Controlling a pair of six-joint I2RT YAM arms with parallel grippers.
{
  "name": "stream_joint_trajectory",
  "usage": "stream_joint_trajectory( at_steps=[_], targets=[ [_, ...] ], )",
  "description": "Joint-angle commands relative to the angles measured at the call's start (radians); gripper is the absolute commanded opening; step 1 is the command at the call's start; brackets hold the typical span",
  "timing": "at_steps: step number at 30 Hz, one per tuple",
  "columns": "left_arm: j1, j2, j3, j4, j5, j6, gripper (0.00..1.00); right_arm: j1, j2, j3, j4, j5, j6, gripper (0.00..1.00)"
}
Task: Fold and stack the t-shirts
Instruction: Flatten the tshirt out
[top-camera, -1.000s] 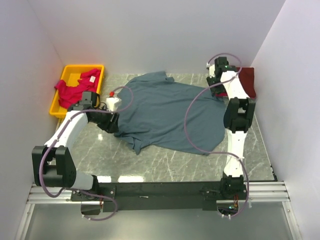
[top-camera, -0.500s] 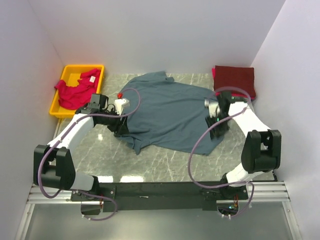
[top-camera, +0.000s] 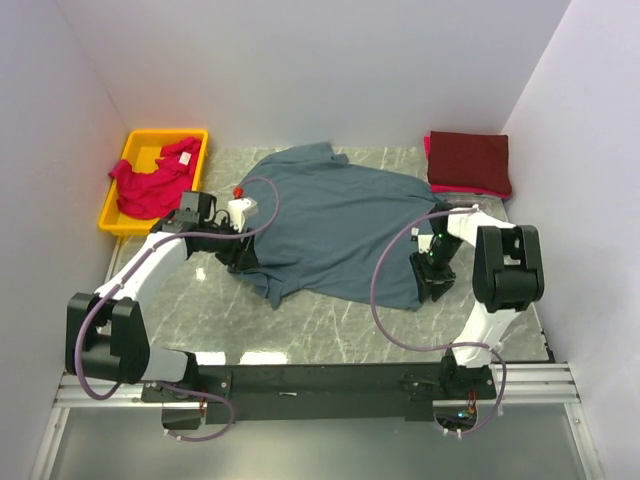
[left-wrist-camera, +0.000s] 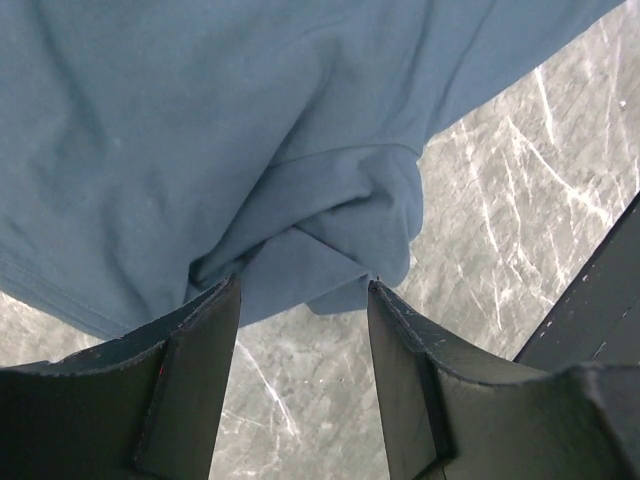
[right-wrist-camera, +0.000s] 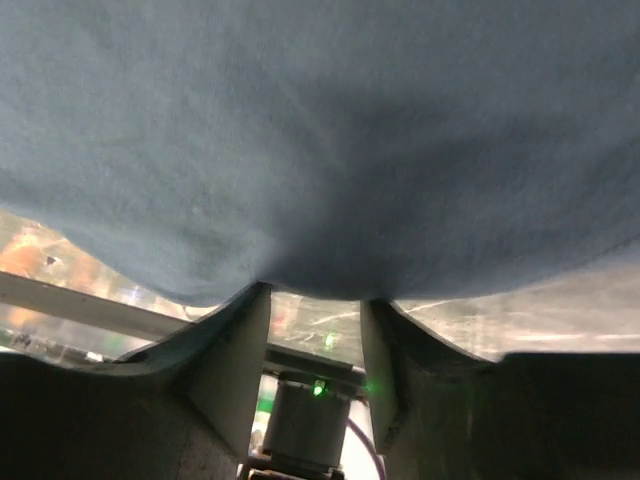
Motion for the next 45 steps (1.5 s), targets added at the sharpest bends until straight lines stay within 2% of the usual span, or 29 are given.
stream_joint_trajectory(
  at_steps=[1,2,3,5,9,13,14,16,17,18,20,21,23,27,30,45],
  targets=[
    [-0.001,-0.051,-0.021,0.032,-0.014,0.011,0.59,-0.006,0.027,0.051,0.022,-0.042,0.042,0.4],
    [-0.001,-0.051,-0.024,0.032,-0.019,0.014,0.59,-0.03,0.027,0.059,0.011,-0.051,0.042,0.3],
    [-0.001,-0.053,-0.03,0.03,-0.021,0.017,0.59,-0.035,0.022,0.066,0.001,-0.067,0.042,0.1],
    [0.001,-0.054,-0.034,0.03,-0.022,0.02,0.59,-0.035,0.001,0.109,-0.034,-0.08,0.044,0.0],
    [0.001,-0.048,-0.035,0.032,-0.022,0.02,0.59,-0.015,0.001,0.264,-0.099,-0.101,0.059,0.0],
    [0.001,-0.019,-0.015,0.019,-0.027,0.023,0.58,0.059,0.184,0.541,-0.157,-0.083,0.082,0.0],
    [0.001,-0.013,-0.008,0.016,-0.03,0.023,0.58,0.091,0.229,0.597,-0.186,-0.083,0.084,0.1],
    [0.002,0.004,0.003,0.009,-0.03,0.02,0.58,0.109,0.353,0.762,-0.223,-0.104,0.096,0.19],
    [0.002,0.009,0.012,0.006,-0.028,0.02,0.57,0.111,0.381,0.805,-0.251,-0.136,0.102,0.28],
    [0.004,0.013,0.015,0.001,-0.028,0.02,0.57,0.117,0.396,0.835,-0.251,-0.141,0.104,0.31],
    [0.007,0.01,0.014,-0.007,-0.021,0.018,0.57,0.117,0.377,0.833,-0.223,-0.166,0.101,0.34],
    [0.009,0.007,0.011,-0.007,-0.019,0.02,0.57,0.114,0.357,0.814,-0.208,-0.176,0.082,0.38],
    [0.01,-0.004,-0.001,0.001,-0.014,0.021,0.57,0.103,0.267,0.711,-0.141,-0.169,0.07,0.41],
    [0.012,0.01,0.0,0.006,-0.004,0.014,0.57,0.103,0.119,0.533,-0.047,-0.115,0.064,0.41],
    [0.012,0.016,0.009,0.012,0.004,0.005,0.57,0.102,0.091,0.496,0.008,-0.095,0.093,0.4],
    [0.012,0.035,0.031,0.001,-0.019,0.011,0.57,0.105,0.281,0.559,0.08,-0.117,0.162,0.42]
  ],
)
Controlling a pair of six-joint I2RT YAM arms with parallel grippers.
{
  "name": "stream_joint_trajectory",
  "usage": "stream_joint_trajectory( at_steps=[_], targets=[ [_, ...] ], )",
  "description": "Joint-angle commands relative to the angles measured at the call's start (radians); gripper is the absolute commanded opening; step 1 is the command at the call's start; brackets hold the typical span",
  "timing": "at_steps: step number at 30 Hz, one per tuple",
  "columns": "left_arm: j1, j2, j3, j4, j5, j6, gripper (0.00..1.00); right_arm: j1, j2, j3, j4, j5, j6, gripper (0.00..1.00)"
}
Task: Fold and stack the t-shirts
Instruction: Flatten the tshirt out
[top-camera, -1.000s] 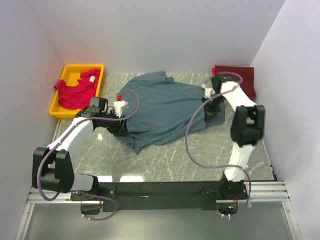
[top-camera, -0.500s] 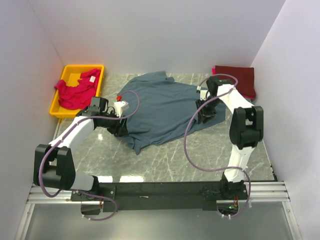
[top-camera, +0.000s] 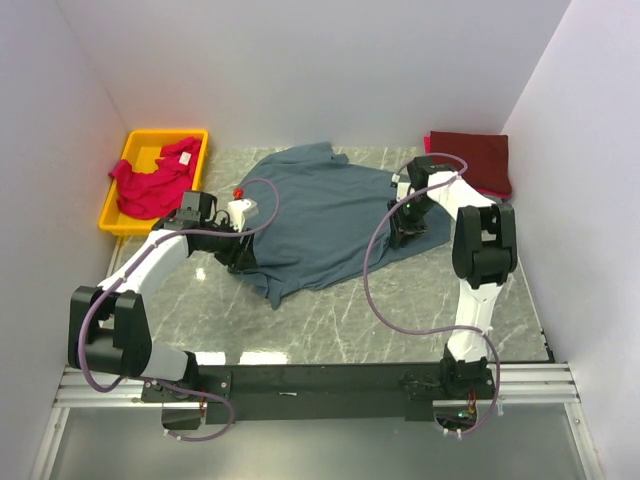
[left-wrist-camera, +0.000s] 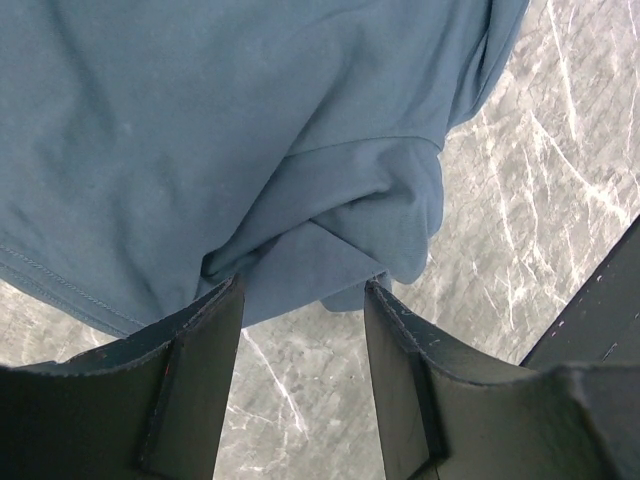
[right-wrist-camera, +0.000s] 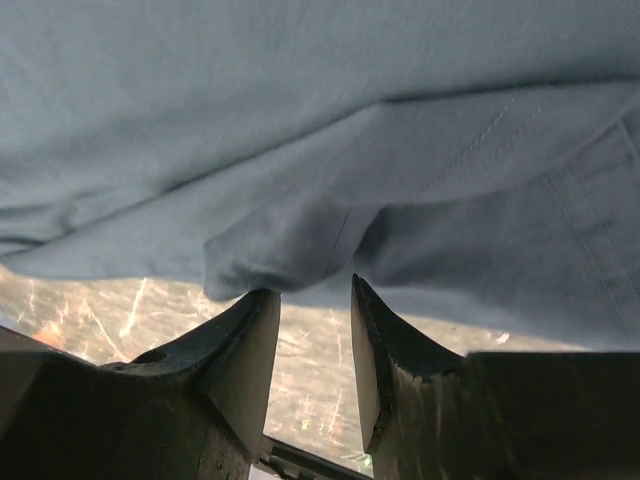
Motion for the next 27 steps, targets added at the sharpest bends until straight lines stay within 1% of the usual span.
stream_joint_trajectory(
  at_steps=[1,6,8,10,11,12,13,14,16,19,20,23,27],
  targets=[
    [0.003,0.006,0.032,0.009,0.007,0.001,0.57,0.0,0.036,0.059,0.028,-0.005,0.014,0.42],
    [0.005,0.017,0.035,0.015,-0.001,0.003,0.57,0.012,0.073,0.079,0.04,0.011,0.023,0.4],
    [0.006,0.022,0.035,0.016,-0.007,0.003,0.57,0.012,0.078,0.083,0.045,0.024,0.023,0.36],
    [0.008,0.023,0.035,0.017,-0.007,0.001,0.57,0.012,0.079,0.092,0.039,0.038,0.017,0.28],
    [0.008,0.023,0.035,0.019,-0.004,0.003,0.57,0.012,0.076,0.092,0.037,0.041,0.012,0.17],
    [0.009,0.023,0.035,0.016,-0.004,0.001,0.57,0.012,0.061,0.091,0.032,0.039,0.008,0.12],
    [0.009,0.023,0.033,0.015,-0.005,0.004,0.56,0.012,0.049,0.088,0.02,0.041,0.001,0.04],
    [0.011,0.022,0.032,0.014,-0.005,0.007,0.56,0.011,0.032,0.082,0.012,0.042,-0.014,0.01],
    [0.012,0.022,0.035,0.006,-0.01,0.015,0.56,0.012,-0.029,0.054,-0.01,0.056,-0.037,0.0],
    [0.017,0.031,0.047,-0.015,-0.028,0.033,0.54,0.011,-0.143,-0.015,-0.046,0.09,-0.107,0.0],
    [0.02,0.034,0.05,-0.021,-0.031,0.039,0.53,0.009,-0.172,-0.035,-0.055,0.125,-0.152,0.0],
    [0.022,0.057,0.059,-0.069,-0.041,0.102,0.52,0.003,-0.298,-0.143,-0.095,0.203,-0.233,0.0],
    [0.008,0.062,0.033,-0.101,-0.073,0.184,0.52,-0.009,-0.378,-0.268,-0.147,0.263,-0.311,0.0]
  ],
)
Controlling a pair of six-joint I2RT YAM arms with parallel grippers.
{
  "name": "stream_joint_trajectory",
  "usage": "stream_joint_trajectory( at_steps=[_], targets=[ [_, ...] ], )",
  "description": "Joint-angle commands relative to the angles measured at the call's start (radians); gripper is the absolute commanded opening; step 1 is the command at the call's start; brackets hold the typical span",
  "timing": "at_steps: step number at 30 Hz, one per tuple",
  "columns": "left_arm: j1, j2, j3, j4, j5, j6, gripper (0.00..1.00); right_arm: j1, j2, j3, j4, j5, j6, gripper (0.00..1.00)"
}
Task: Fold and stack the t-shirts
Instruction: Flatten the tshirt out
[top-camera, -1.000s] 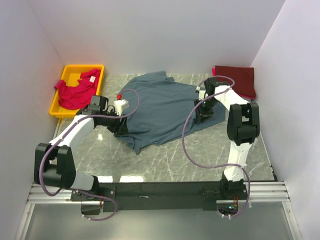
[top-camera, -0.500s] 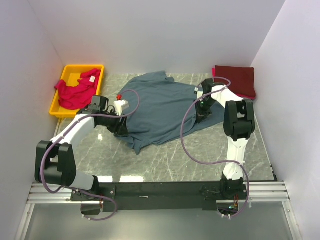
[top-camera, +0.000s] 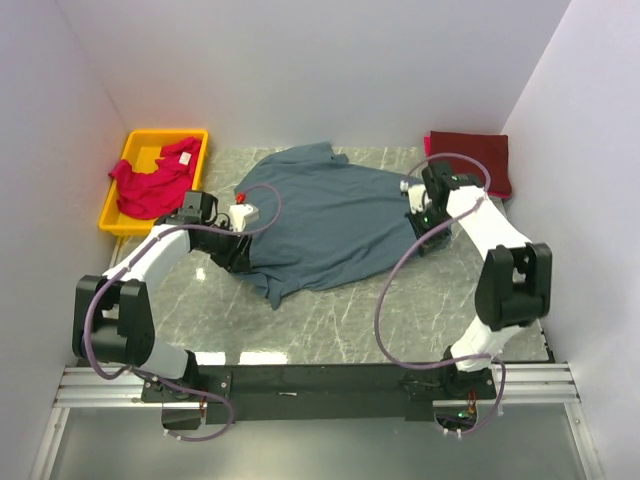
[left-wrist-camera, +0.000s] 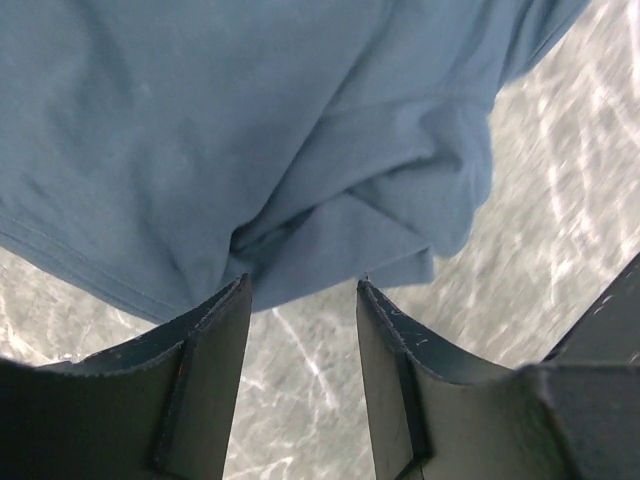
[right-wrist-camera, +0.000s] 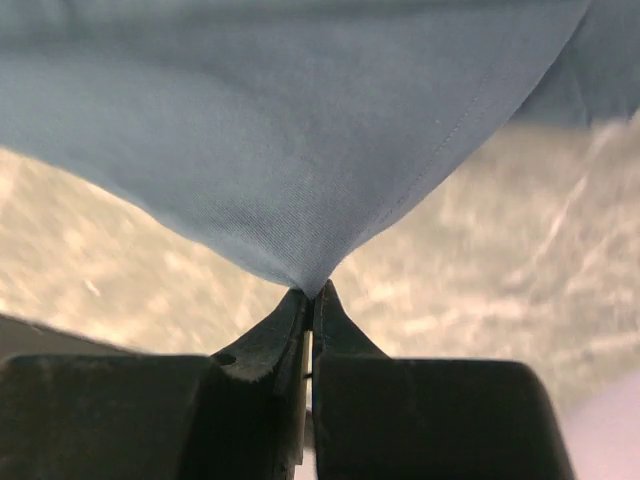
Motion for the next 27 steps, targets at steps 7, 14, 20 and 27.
stream_joint_trajectory(
  at_steps=[7,14,20,27],
  targets=[
    [-0.077,-0.028,-0.071,-0.031,-0.029,0.159,0.59,-0.031,-0.146,-0.324,-0.054,0.191,-0.171,0.0],
    [-0.193,0.001,-0.126,0.055,-0.058,0.075,0.64,-0.043,-0.157,-0.421,0.0,0.227,-0.168,0.0],
    [-0.247,0.009,-0.099,0.021,-0.008,0.05,0.65,-0.055,-0.125,-0.401,0.015,0.216,-0.16,0.0],
    [-0.322,-0.099,-0.088,-0.007,-0.045,0.062,0.61,-0.061,-0.094,-0.392,0.017,0.195,-0.154,0.0]
  ],
)
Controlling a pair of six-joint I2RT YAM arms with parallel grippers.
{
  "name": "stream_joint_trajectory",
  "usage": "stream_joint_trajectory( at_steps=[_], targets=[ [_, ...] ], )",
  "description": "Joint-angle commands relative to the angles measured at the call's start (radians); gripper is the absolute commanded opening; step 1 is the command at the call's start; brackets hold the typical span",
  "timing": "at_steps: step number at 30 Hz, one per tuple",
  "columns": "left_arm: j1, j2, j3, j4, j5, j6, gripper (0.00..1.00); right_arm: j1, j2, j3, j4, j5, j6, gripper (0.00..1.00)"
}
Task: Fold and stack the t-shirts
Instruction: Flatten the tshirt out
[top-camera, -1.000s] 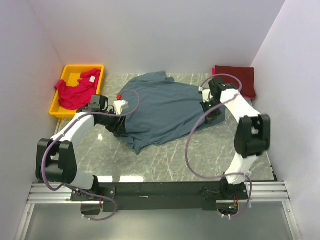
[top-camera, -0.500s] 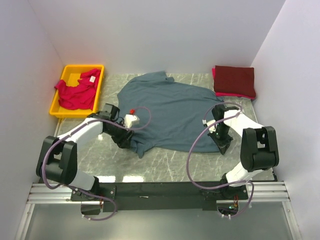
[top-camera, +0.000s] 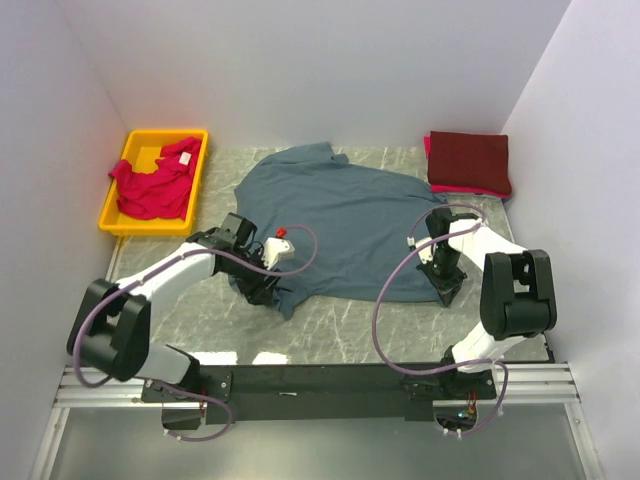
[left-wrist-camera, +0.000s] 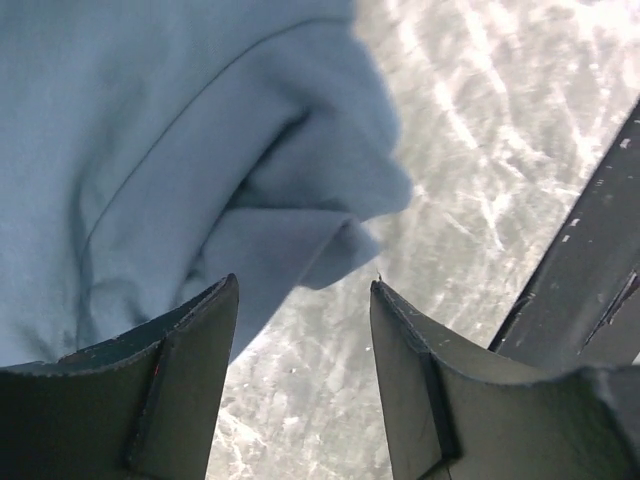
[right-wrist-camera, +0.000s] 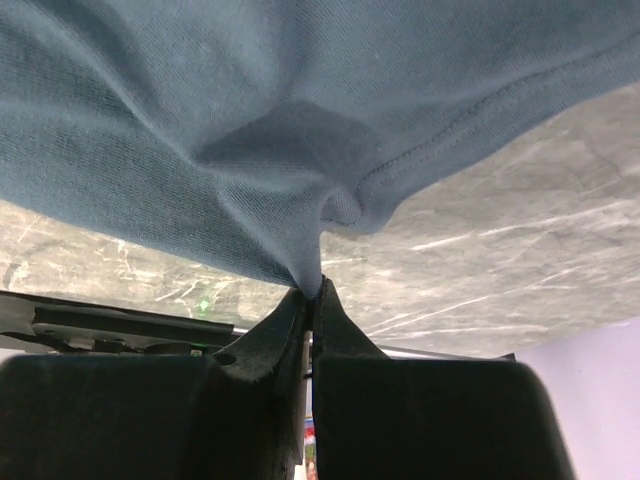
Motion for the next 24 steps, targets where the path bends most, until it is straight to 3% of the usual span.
stream_joint_trajectory(
  at_steps=[1,7,14,18,24],
  targets=[
    [-0.053,-0.071,0.032,-0.012,-0.019,0.02,0.61,-0.009,0.019,0.033,0.011,-0.001,-0.002,0.0],
    [-0.061,-0.123,0.009,-0.04,0.019,0.265,0.61,-0.02,0.029,0.029,0.012,0.002,-0.007,0.0],
    [-0.078,-0.136,0.014,-0.084,0.096,0.731,0.63,-0.042,0.059,0.047,-0.002,-0.026,0.001,0.0],
    [-0.109,-0.053,0.086,-0.145,0.111,0.812,0.61,-0.049,0.067,0.052,-0.009,-0.029,-0.002,0.0],
    [-0.176,0.018,0.068,-0.086,0.039,0.858,0.57,-0.06,0.068,0.065,-0.017,-0.037,-0.007,0.0]
  ],
)
